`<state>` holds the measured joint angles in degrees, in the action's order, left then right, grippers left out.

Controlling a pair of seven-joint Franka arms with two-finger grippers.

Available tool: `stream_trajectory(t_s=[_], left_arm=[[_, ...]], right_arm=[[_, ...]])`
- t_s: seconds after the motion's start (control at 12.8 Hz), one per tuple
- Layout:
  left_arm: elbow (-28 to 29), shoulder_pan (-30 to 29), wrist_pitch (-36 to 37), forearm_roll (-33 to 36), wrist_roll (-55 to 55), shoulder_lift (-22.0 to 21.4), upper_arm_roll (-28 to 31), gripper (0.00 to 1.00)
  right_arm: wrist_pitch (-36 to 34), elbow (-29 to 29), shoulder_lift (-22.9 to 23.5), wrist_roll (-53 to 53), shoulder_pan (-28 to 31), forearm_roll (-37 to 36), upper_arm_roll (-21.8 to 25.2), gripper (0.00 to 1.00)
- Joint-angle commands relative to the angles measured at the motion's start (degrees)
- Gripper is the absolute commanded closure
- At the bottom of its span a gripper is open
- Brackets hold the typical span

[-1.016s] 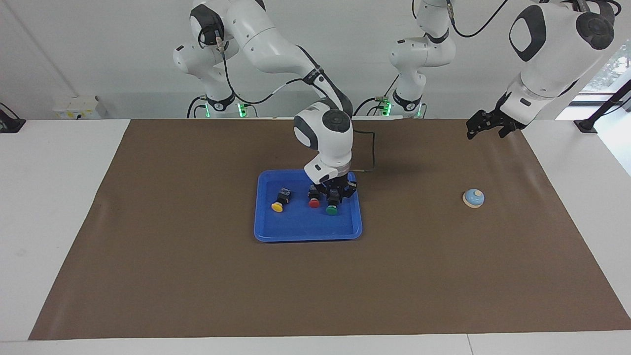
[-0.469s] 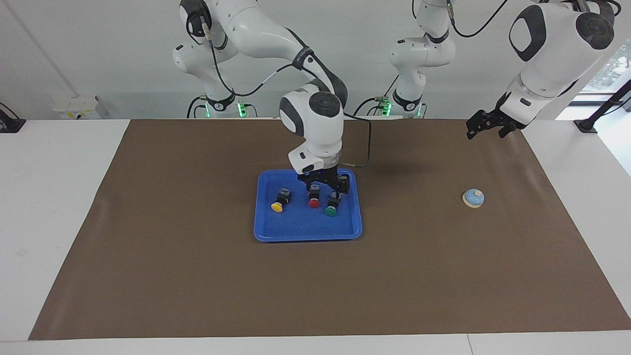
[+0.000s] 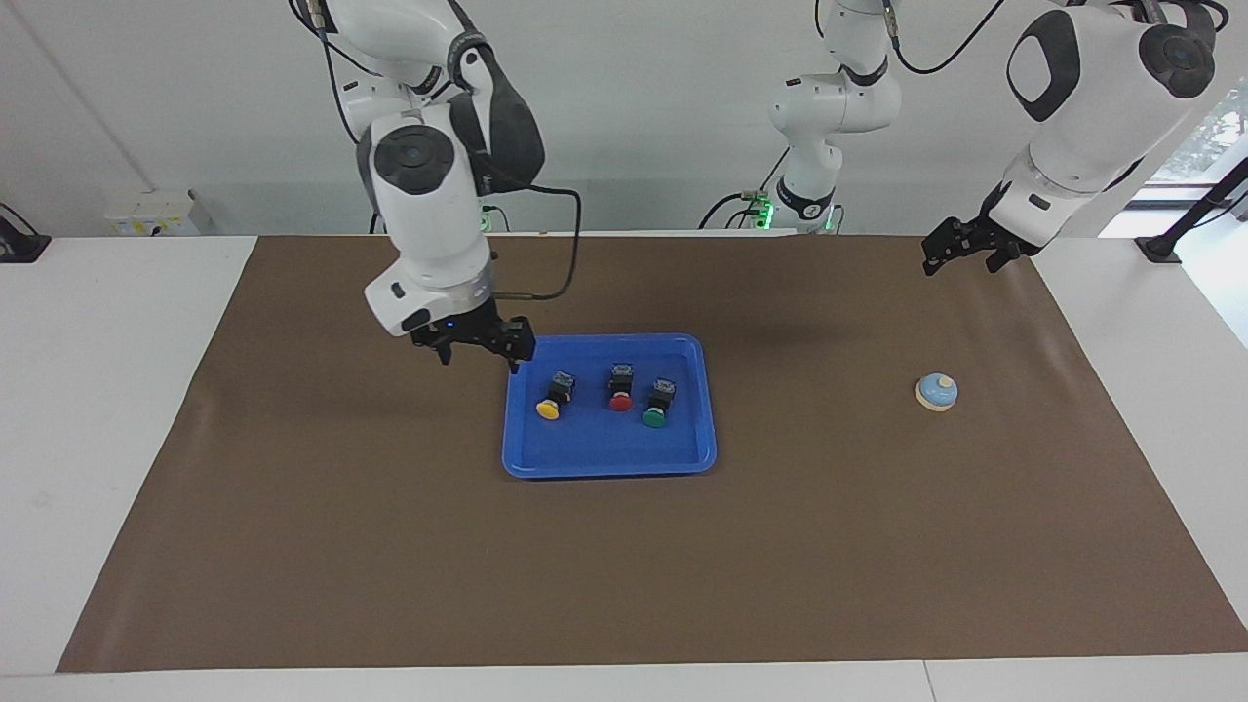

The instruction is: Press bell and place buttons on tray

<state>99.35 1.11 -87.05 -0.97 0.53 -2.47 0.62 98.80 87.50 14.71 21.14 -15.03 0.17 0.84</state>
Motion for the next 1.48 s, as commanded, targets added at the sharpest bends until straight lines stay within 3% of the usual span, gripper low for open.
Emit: stream_trajectory(t_s=[0.0, 0.47, 0.7, 0.86, 1.09, 1.17, 1.33, 1.41], left_arm=[[0.1, 0.0, -0.5, 0.2, -0.4, -0.5, 0.2, 0.00], [0.1, 0.1, -0.4, 0.2, -0.4, -0.5, 0.1, 0.00], [0.1, 1.1, -0.5, 0.2, -0.7, -0.5, 0.1, 0.00], [0.1, 1.0, -0.7, 0.2, -0.8, -0.5, 0.1, 0.00], [0.3, 0.7, -2.5, 0.2, -0.6, -0.5, 0.1, 0.22], [0.2, 0.6, -2.6, 0.2, -0.6, -0.5, 0.2, 0.36], [0.6, 0.3, -3.6, 0.2, -0.6, -0.5, 0.2, 0.86], [0.7, 0.2, -4.0, 0.2, -0.6, -0.6, 0.5, 0.99]], right_arm=[[-4.2, 1.6, -4.0, -9.2, 4.1, 1.0, -0.8, 0.00], [-12.5, 5.0, -15.2, -18.9, 12.0, 1.1, -1.2, 0.00], [-15.7, 4.8, -16.9, -19.1, 16.9, 1.1, -6.6, 0.00], [-15.7, 4.8, -17.0, -19.1, 16.7, 1.1, -7.1, 0.00], [-15.7, 4.2, -16.8, -19.4, 16.9, 1.0, -6.6, 0.00], [-15.8, 4.1, -16.9, -19.4, 17.0, 1.0, -6.6, 0.00], [-15.7, 4.0, -16.9, -19.2, 17.2, 1.1, -6.7, 0.00], [-15.7, 3.9, -16.8, -19.4, 17.7, 1.1, -6.7, 0.00]])
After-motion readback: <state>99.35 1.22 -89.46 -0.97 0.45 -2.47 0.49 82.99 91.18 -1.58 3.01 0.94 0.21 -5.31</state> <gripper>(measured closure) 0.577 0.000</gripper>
